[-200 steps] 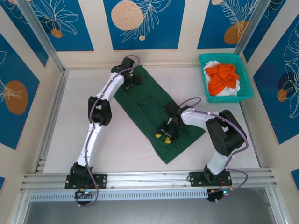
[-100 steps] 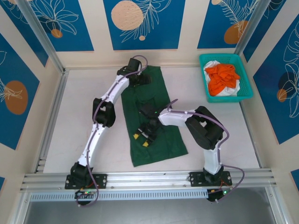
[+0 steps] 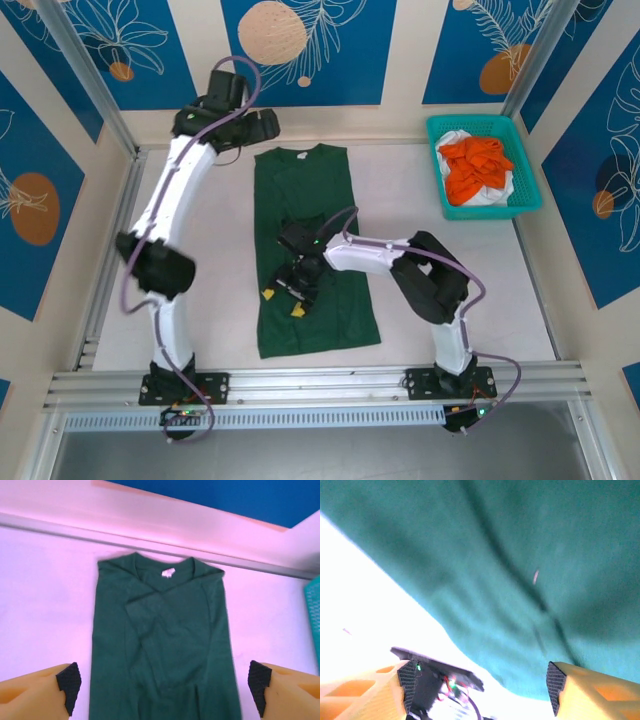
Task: Fold and stack the t-shirts
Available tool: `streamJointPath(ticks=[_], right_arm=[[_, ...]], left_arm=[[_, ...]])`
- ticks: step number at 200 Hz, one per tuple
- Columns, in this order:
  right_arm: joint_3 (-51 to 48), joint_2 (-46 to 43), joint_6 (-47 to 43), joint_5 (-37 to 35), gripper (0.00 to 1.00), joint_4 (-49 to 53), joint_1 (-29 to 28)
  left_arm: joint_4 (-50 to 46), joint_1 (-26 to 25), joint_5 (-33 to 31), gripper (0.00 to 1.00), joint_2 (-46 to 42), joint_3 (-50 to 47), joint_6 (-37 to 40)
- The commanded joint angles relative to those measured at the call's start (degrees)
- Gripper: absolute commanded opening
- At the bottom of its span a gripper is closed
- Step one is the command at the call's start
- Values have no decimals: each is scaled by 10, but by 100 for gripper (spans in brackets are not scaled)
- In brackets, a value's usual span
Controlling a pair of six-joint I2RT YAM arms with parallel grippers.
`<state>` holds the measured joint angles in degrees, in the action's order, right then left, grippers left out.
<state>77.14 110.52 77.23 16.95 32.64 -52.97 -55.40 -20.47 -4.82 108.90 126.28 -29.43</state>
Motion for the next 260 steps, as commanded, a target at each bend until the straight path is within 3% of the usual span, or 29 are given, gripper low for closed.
streamJointPath(ticks=[1,24,54,86,105,126,182,212,260], right_arm=[[1,-126,-104,-33,72,94,-14],[-117,-272,-127,-61,71,115,10],[-296,-478,-149,-81,69,163,85],[-440,-630,-185,-64,65,185,185],[-486,-638,-205,-39,63,179,233],[-520,-621,-217,-28,58,148,254],[-545,-565,-234,-28,49,53,259],[-548,-556,-250,-24,45,27,258],[-548,-530,-248,-11,38,5,258]], left_arm=[[-26,-44,-34,88,-136,-189,-74],[-20,-100,-9,86,-278,-379,-142],[-3,-196,51,70,-433,-616,-260],[41,-331,71,62,-519,-790,-387],[43,-382,51,63,-529,-837,-427],[83,-401,55,63,-528,-882,-436],[213,-403,91,54,-535,-992,-457],[251,-403,95,51,-534,-1016,-452],[301,-401,110,40,-517,-1041,-456]])
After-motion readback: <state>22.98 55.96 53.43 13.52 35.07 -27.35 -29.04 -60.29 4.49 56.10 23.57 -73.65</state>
